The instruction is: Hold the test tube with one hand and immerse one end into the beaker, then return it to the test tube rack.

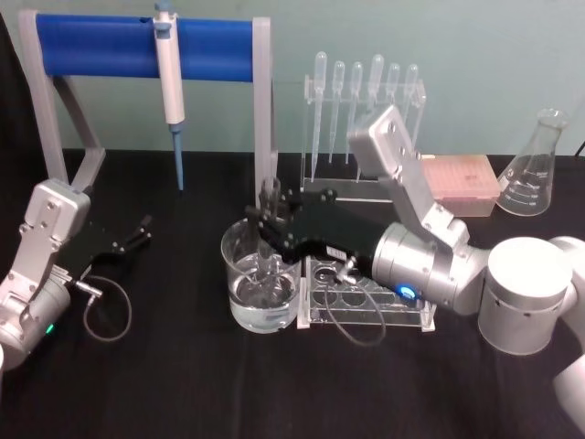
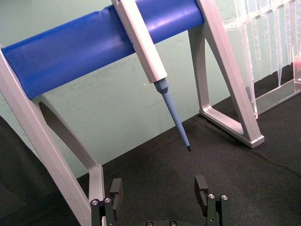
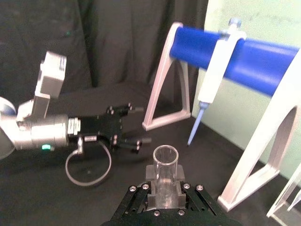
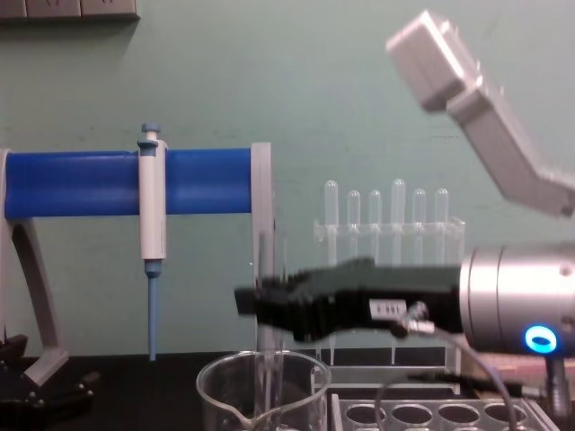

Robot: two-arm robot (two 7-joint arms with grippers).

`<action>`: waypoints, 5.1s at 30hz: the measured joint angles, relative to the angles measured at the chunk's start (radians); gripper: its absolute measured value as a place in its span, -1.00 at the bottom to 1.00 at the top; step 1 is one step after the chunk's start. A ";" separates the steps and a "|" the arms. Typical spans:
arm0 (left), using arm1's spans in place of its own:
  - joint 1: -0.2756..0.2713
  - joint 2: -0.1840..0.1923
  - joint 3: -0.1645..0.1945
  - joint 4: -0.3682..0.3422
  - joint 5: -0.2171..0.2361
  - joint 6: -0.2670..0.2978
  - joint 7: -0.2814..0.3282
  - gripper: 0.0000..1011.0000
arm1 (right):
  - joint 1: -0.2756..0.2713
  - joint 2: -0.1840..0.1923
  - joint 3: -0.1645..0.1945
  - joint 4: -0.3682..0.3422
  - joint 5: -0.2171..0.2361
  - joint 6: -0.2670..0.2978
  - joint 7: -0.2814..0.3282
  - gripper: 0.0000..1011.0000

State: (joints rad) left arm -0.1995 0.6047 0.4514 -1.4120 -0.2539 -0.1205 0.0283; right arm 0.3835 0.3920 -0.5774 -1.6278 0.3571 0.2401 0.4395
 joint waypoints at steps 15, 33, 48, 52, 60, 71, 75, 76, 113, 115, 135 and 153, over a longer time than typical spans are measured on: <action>0.000 0.000 0.000 0.000 0.000 0.000 0.000 0.98 | 0.014 0.007 0.057 -0.141 0.026 0.062 -0.031 -0.55; 0.000 0.000 0.000 0.000 0.000 0.000 0.000 0.98 | -0.114 0.211 0.205 -0.320 0.150 0.045 -0.006 -0.55; 0.000 0.000 0.000 0.000 0.000 0.000 0.000 0.98 | -0.209 0.263 0.225 -0.296 0.153 -0.012 -0.038 -0.55; 0.000 0.000 0.000 0.000 0.000 0.000 0.000 0.98 | -0.214 0.258 0.223 -0.280 0.140 -0.017 -0.045 -0.55; 0.000 0.000 0.000 0.000 0.000 0.000 0.000 0.98 | -0.211 0.241 0.212 -0.257 0.123 -0.018 -0.046 -0.55; 0.000 0.000 0.000 0.000 0.000 0.000 0.000 0.98 | -0.218 0.221 0.207 -0.237 0.103 -0.019 -0.054 -0.55; 0.000 0.000 0.000 0.000 0.000 0.000 0.000 0.98 | -0.218 0.216 0.204 -0.230 0.093 -0.019 -0.054 -0.55; 0.000 0.000 0.000 0.000 0.000 0.000 0.000 0.98 | -0.218 0.215 0.203 -0.229 0.092 -0.019 -0.053 -0.55; 0.000 0.000 0.000 0.000 0.000 0.000 0.000 0.98 | -0.216 0.170 0.192 -0.149 0.064 0.017 -0.045 -0.55; 0.000 0.000 0.000 0.000 0.000 0.000 0.000 0.98 | -0.216 0.170 0.192 -0.149 0.065 0.017 -0.045 -0.55; 0.000 0.000 0.000 0.000 0.000 0.000 0.000 0.98 | -0.216 0.172 0.192 -0.151 0.065 0.013 -0.045 -0.13; 0.000 0.000 0.000 0.000 0.000 0.000 0.000 0.98 | -0.266 0.160 0.275 -0.236 0.132 -0.046 -0.073 0.95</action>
State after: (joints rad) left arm -0.1995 0.6047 0.4514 -1.4120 -0.2539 -0.1205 0.0283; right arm 0.1176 0.5518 -0.3020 -1.8634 0.4887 0.1938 0.3667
